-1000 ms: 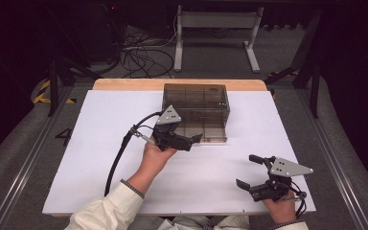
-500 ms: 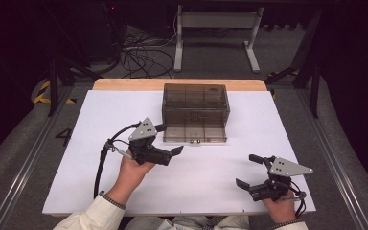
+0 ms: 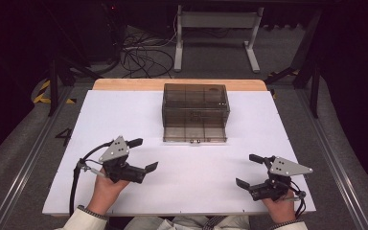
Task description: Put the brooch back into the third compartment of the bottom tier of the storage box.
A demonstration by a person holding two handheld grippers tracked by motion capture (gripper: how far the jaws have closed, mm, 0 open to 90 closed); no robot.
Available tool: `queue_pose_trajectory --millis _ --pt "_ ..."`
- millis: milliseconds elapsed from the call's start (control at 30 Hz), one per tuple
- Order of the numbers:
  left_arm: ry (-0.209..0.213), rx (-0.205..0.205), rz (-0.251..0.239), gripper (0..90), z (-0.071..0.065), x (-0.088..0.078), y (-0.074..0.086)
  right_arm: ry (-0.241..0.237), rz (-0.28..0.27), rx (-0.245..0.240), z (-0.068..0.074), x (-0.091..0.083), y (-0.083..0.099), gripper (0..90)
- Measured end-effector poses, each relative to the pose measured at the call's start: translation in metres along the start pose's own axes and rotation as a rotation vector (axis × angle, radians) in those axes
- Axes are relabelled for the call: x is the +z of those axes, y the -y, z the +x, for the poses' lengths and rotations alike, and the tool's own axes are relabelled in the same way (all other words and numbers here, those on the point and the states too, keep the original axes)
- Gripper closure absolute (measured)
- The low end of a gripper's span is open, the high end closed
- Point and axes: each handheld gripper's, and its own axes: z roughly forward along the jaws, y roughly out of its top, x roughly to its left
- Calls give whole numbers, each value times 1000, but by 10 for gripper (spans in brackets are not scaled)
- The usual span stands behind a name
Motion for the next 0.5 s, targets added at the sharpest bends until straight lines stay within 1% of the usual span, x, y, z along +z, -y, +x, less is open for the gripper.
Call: queue_pose_trajectory --millis 100,133,167,200,233,267,300,333,367,433,500 --pt "-10 -1 -9 48 -3 -14 13 -2 1 6 0 1 0 20" --pt "-12 -8 -11 47 -3 -16 17 -1 3 7 -1 1 1 20" --pt "-18 3 -15 43 -3 -21 22 -1 3 7 0 1 1 20" --pt "-19 4 -14 36 -2 -24 25 -1 4 6 0 1 1 21" --pt "-23 -4 -13 33 -2 -27 30 -1 3 6 0 1 1 20" --pt "-22 -17 -9 30 0 -30 34 -2 3 7 0 1 1 20" --pt "-10 -44 -16 28 2 -33 39 -3 2 8 0 2 1 20" --pt "-8 -60 -20 26 4 -36 44 -3 0 9 -1 2 1 20" --pt "-7 -93 -18 26 5 -38 47 -3 0 11 -1 2 1 20" --pt "-21 -113 -7 26 8 -42 51 -3 0 11 -1 2 1 20" --pt "-26 -133 -9 26 10 -45 53 -3 -1 13 -2 2 1 20"
